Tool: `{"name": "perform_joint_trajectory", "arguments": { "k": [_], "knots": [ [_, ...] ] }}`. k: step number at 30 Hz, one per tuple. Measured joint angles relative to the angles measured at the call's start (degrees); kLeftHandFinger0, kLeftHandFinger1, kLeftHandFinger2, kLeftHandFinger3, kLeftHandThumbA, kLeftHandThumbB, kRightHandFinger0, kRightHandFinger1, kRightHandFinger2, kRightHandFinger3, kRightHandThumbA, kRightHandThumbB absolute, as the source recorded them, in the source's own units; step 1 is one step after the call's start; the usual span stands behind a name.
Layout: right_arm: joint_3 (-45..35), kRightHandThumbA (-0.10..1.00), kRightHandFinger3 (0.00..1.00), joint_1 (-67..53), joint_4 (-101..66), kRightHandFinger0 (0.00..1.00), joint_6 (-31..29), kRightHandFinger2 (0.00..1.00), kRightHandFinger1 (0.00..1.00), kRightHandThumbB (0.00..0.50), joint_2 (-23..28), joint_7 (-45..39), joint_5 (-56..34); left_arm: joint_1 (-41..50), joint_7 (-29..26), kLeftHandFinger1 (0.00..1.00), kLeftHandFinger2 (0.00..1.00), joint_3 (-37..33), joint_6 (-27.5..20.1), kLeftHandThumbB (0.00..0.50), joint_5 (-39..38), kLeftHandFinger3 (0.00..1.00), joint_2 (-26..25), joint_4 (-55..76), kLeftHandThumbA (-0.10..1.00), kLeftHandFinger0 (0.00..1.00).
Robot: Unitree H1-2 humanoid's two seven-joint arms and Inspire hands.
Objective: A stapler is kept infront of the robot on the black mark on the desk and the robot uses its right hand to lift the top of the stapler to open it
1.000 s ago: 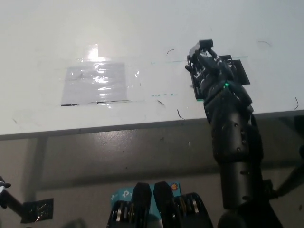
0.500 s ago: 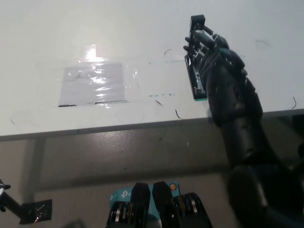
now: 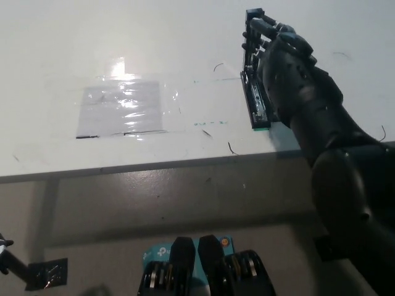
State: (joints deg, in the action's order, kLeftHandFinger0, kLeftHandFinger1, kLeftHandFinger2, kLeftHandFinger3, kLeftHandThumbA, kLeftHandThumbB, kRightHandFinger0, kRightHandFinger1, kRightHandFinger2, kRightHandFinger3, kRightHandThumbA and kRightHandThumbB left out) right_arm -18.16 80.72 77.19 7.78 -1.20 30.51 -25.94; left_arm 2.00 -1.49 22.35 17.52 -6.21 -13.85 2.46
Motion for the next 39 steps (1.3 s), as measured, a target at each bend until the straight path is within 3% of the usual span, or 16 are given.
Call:
{"name": "perform_joint_trajectory", "arguments": {
  "k": [6, 7, 8, 13, 18, 20, 22, 24, 29, 32, 39],
  "knots": [
    [0.0, 0.16, 0.65, -0.4, -0.1, 0.26, -2.0, 0.43, 0.3, 0.0, -0.3, -1.1, 0.5, 0.0, 0.0, 0.21, 0.4, 0.0, 0.0, 0.0, 0.0, 0.65, -0.2, 0.1, 0.47, 0.23],
    [0.0, 0.15, 0.67, -0.9, -0.8, 0.27, -2.0, 0.46, 0.32, 0.0, -0.5, -1.2, 0.5, 0.0, 0.0, 0.2, 0.4, 0.0, 0.0, 0.0, 0.0, 0.65, -0.2, 0.1, 0.47, 0.23],
    [0.0, 0.14, 0.79, -1.8, -2.3, 0.35, -1.9, 0.56, 0.39, 0.0, -0.6, -1.3, 0.6, 0.0, 0.0, 0.21, 0.4, 0.0, 0.0, 0.0, 0.0, 0.66, -0.2, 0.1, 0.49, 0.24],
    [0.4, 0.12, 0.84, -9.1, -13.7, 0.39, 0.2, 0.6, 0.42, 0.0, -1.8, -1.6, 0.6, 0.0, 0.0, 0.2, 0.42, 0.0, 0.0, 0.0, 0.0, 0.66, -0.1, 0.0, 0.52, 0.22],
    [1.5, 0.15, 0.91, -17.8, -25.5, 0.4, 3.4, 0.64, 0.47, 0.0, -2.9, -1.6, 0.3, -0.1, 0.0, 0.21, 0.41, 0.0, 0.0, 0.0, 0.0, 0.68, 0.0, -0.2, 0.46, 0.24],
    [2.4, 0.15, 0.97, -21.9, -30.3, 0.42, 4.6, 0.72, 0.53, 0.0, -3.2, -1.6, -0.3, -0.1, 0.0, 0.19, 0.42, 0.0, 0.0, 0.0, 0.0, 0.71, 0.0, -0.3, 0.44, 0.21],
    [3.6, 0.15, 1.0, -26.1, -35.1, 0.54, 5.6, 0.82, 0.62, 0.0, -3.3, -1.6, -1.0, -0.1, 0.0, 0.19, 0.42, 0.0, 0.0, 0.0, 0.0, 0.7, 0.0, -0.3, 0.43, 0.2],
    [5.0, 0.16, 1.0, -29.9, -39.2, 0.56, 6.7, 0.84, 0.62, 0.0, -3.3, -1.6, -2.1, -0.1, 0.0, 0.19, 0.44, 0.0, 0.0, 0.0, 0.0, 0.7, 0.0, -0.3, 0.42, 0.18],
    [9.2, 0.17, 1.0, -38.9, -50.6, 0.55, 8.7, 0.79, 0.6, 0.0, -2.7, -1.0, -5.2, -0.1, 0.0, 0.21, 0.44, 0.0, 0.1, 0.0, 0.0, 0.72, 0.0, -0.3, 0.42, 0.21],
    [11.7, 0.17, 0.99, -44.0, -56.7, 0.54, 9.9, 0.76, 0.58, 0.0, -1.7, -0.2, -7.3, -0.1, 0.0, 0.2, 0.43, 0.0, 0.1, 0.0, 0.0, 0.68, 0.0, -0.3, 0.42, 0.21],
    [19.9, 0.21, 0.93, -53.4, -71.5, 0.47, 13.9, 0.69, 0.52, 0.0, 1.1, 3.6, -14.6, -0.8, 0.0, 0.2, 0.43, 0.0, 0.1, 0.0, 0.0, 0.67, -0.1, -0.3, 0.42, 0.18]
  ]
}}
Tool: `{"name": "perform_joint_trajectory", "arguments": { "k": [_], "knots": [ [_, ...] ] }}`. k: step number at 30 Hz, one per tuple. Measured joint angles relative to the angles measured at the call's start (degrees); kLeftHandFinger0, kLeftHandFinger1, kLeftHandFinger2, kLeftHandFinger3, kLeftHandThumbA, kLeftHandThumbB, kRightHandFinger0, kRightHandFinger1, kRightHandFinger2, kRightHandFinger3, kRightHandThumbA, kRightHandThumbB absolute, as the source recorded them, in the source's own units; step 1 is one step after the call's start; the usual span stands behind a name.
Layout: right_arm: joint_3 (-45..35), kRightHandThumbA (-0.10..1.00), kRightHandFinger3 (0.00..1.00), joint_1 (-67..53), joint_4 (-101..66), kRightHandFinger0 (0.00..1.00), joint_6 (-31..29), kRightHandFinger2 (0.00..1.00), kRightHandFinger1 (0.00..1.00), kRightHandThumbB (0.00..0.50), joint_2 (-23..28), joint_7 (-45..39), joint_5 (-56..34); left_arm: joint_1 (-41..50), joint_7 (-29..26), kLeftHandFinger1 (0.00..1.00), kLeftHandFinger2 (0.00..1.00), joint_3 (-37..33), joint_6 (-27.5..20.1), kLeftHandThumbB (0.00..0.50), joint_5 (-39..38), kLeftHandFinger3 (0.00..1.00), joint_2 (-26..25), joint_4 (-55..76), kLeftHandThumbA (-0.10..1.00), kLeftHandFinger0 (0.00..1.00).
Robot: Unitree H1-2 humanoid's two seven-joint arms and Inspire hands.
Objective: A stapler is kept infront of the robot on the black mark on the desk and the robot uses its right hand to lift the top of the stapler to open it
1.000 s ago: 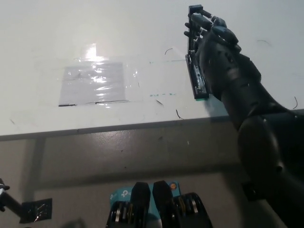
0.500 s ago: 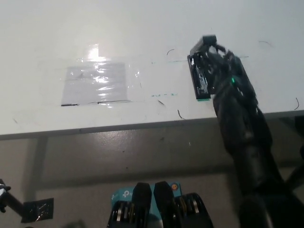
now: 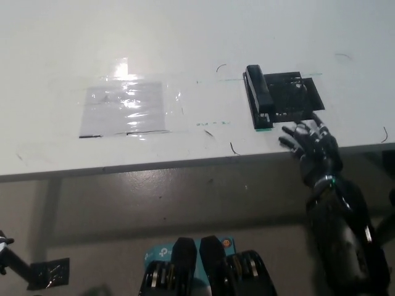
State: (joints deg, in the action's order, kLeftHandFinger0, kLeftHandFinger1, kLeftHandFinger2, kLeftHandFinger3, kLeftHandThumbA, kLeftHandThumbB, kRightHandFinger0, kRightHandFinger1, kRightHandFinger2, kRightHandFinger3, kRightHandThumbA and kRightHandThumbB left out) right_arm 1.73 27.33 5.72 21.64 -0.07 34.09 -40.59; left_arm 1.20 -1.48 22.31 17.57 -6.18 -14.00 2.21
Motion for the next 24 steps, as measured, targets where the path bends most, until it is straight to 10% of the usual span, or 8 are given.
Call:
{"name": "perform_joint_trajectory", "arguments": {
  "k": [17, 24],
  "knots": [
    [-3.0, 0.26, 0.98, -3.2, -16.5, 0.57, 4.6, 0.72, 0.59, 0.0, 9.1, 3.9, -11.4, -1.1, 0.1, 0.2, 0.46, 0.1, 0.0, 0.0, 0.0, 0.72, -1.6, 0.1, 0.44, 0.19],
    [-7.7, 0.23, 0.81, -9.1, -15.0, 0.42, 2.4, 0.49, 0.41, 0.0, 12.0, 1.1, -4.9, -1.1, 0.1, 0.2, 0.43, 0.1, 0.2, 0.0, 0.0, 0.7, -1.7, 0.1, 0.45, 0.19]
  ]
}}
